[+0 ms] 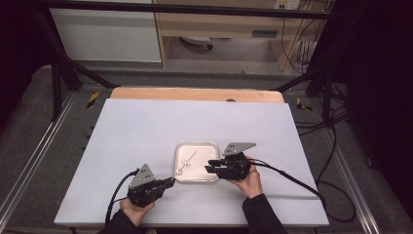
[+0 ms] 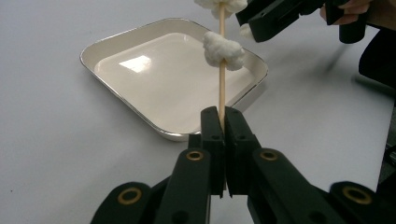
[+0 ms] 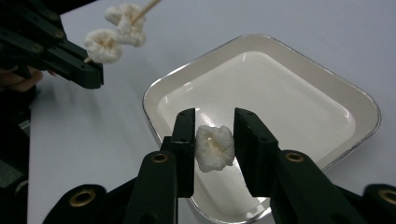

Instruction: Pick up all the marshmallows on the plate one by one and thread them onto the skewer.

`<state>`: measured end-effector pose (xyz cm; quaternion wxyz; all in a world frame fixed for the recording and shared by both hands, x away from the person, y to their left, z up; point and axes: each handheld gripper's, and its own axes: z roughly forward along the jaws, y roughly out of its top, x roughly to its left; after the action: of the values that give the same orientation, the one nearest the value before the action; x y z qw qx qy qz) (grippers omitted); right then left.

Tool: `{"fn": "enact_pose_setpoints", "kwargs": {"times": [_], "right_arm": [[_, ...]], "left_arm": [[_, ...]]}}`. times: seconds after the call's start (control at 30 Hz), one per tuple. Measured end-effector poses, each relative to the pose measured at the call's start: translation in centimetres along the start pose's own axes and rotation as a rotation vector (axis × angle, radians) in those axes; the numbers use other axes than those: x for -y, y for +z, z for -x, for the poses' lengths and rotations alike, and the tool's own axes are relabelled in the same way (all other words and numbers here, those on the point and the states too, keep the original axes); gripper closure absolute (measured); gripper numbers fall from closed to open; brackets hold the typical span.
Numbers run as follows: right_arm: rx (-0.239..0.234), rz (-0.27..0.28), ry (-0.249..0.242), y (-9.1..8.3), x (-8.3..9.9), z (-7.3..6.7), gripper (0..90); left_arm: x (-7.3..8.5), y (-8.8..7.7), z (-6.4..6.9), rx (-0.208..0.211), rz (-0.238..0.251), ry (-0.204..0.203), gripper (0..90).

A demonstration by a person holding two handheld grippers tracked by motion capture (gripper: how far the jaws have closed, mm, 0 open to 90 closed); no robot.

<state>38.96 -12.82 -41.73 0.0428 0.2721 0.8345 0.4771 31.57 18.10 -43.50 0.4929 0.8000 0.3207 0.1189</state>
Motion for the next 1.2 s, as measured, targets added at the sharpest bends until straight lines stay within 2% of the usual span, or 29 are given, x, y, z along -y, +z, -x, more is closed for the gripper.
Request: {"fn": "enact_pose_setpoints", "kwargs": {"times": [0.33, 0.7, 0.9, 1.03, 1.2], "right_arm": [[-0.047, 0.125, 0.069, -2.4, -1.5, 0.1, 70.6], [-0.094, 0.248, 0.160, -4.4, -3.0, 0.8, 71.4], [-0.118, 0.292, 0.201, -4.5, -3.5, 1.2, 71.5], [-0.130, 0.301, 0.228, -4.2, -3.7, 1.5, 71.5], [-0.141, 0.300, 0.239, -3.4, -4.0, 1.7, 71.7]], "left_arm": [[0.0, -0.1, 0.0, 0.003, 0.006, 0.001, 88.0], [0.0, -0.1, 0.1, 0.010, 0.010, 0.005, 88.0], [-0.1, -0.2, 0.2, 0.012, 0.014, 0.006, 88.0], [-0.1, -0.2, 0.2, 0.013, 0.015, 0.009, 88.0], [-0.1, -0.2, 0.2, 0.014, 0.017, 0.011, 88.0]]}}
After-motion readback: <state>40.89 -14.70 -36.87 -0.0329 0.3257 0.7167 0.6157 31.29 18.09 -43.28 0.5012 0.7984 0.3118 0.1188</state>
